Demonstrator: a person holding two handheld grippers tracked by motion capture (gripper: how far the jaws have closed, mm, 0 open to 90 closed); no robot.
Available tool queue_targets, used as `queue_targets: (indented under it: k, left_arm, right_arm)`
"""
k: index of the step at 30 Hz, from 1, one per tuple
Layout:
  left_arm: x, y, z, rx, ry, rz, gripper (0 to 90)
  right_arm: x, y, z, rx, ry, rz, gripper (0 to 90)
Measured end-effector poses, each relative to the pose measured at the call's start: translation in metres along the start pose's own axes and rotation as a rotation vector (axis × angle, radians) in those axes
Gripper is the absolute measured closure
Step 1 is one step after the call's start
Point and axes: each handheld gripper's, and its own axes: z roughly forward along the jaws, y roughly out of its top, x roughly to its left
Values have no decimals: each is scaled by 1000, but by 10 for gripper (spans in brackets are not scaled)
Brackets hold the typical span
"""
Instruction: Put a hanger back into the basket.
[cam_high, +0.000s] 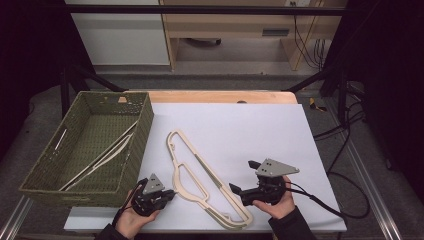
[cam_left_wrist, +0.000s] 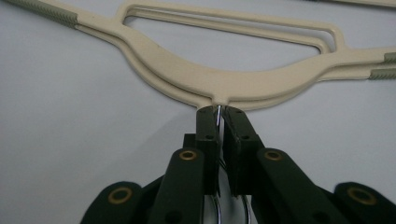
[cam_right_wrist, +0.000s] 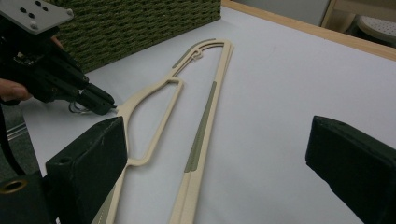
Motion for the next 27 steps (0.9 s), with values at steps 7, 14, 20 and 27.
queue_targets:
  k: [7, 14, 20, 27]
  left_arm:
    - [-1, 3, 0, 19, 10, -6, 875]
    - [-7, 8, -5, 12, -10, -4, 886]
    - [-9, 18, -20, -24, -2, -24, 887]
    - [-14, 29, -29, -31, 12, -29, 887]
  right_arm:
    - [3, 1, 4, 4, 11, 1, 62]
    - [13, 3, 17, 19, 42, -22, 72]
    - [28, 7, 37, 47, 81, -57, 87]
    - [47, 13, 60, 71, 121, -83, 119]
